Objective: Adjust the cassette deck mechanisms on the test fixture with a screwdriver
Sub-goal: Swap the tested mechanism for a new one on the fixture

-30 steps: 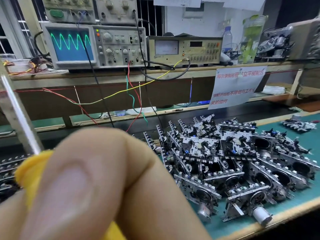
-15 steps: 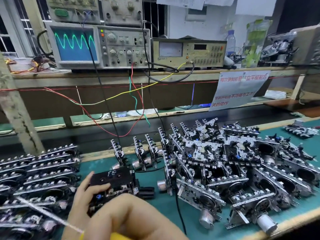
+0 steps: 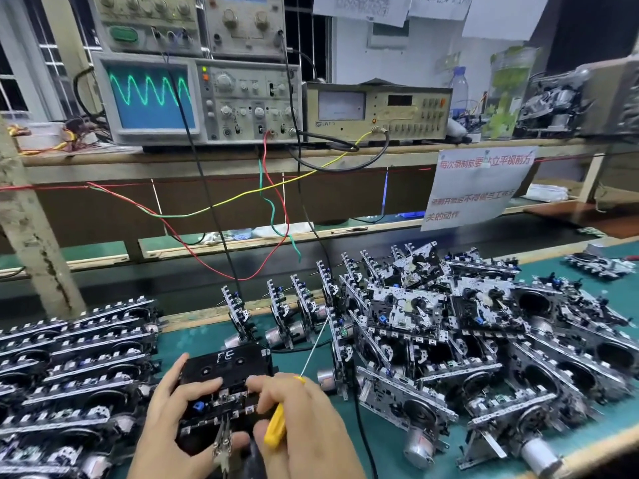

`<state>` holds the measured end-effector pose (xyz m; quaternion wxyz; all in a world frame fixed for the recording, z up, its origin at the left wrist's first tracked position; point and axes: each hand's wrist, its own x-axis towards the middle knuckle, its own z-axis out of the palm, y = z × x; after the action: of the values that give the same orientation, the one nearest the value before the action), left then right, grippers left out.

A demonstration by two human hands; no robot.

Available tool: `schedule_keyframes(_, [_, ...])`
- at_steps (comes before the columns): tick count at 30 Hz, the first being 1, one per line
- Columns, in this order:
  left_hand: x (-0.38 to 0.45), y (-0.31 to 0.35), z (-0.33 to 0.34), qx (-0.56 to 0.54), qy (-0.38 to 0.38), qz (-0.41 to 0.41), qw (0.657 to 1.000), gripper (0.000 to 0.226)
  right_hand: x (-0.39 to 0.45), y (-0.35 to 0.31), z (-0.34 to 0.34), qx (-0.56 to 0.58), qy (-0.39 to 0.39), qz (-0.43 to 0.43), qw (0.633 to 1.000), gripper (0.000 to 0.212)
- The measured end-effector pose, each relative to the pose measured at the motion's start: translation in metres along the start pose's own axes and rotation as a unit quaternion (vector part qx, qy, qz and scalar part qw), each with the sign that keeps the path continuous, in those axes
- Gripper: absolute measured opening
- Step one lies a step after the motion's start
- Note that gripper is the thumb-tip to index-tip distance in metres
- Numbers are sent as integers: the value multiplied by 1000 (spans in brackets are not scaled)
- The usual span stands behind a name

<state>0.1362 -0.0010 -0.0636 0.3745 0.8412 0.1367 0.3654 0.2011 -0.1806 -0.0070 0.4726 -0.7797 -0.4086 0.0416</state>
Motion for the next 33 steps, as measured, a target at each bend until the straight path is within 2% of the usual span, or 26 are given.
schedule_keyframes(5, [3, 2, -1, 5, -5, 12, 1000, 61, 1, 2, 5, -70, -13, 47, 996, 36])
schedule_keyframes(10, [0, 1, -1, -4, -16, -8, 1000, 66, -2, 15, 15, -46, 4, 38, 998, 47])
schedule_keyframes(13, [-3, -2, -1, -7, -18, -25, 1000, 71, -7, 25, 20, -29, 51, 0, 998, 50])
schedule_keyframes(15, [-4, -4, 0, -7, -18, -30, 999, 71, -13, 33, 24, -45, 103, -15, 994, 41])
schedule_keyframes(17, [-4, -5, 0, -10, -23, -34, 999, 74, -16, 45, 28, -89, 187, -57, 977, 35])
schedule_keyframes(20, [-3, -6, 1, -11, -28, -35, 999, 74, -14, 56, 34, -89, 246, -89, 961, 29])
schedule_keyframes(24, [-4, -8, 2, -9, -24, -38, 999, 72, -12, 55, 34, -72, 241, -94, 963, 27])
schedule_keyframes(27, [-4, -9, 2, -11, -24, -36, 999, 71, -12, 51, 29, -32, 215, -74, 973, 18])
schedule_keyframes(28, [-3, -9, 2, -12, -25, -34, 999, 71, -10, 50, 24, -3, 190, -44, 981, 19])
schedule_keyframes(29, [-3, -10, 2, -11, -24, -32, 999, 70, -8, 48, 18, 13, 158, -8, 987, 31])
schedule_keyframes(30, [-2, -10, 2, -10, -23, -30, 999, 68, -9, 48, 17, 21, 147, -9, 989, 42])
schedule_keyframes(33, [-1, -12, 1, -4, -22, -26, 999, 69, -13, 37, 13, -7, 133, -12, 991, 39])
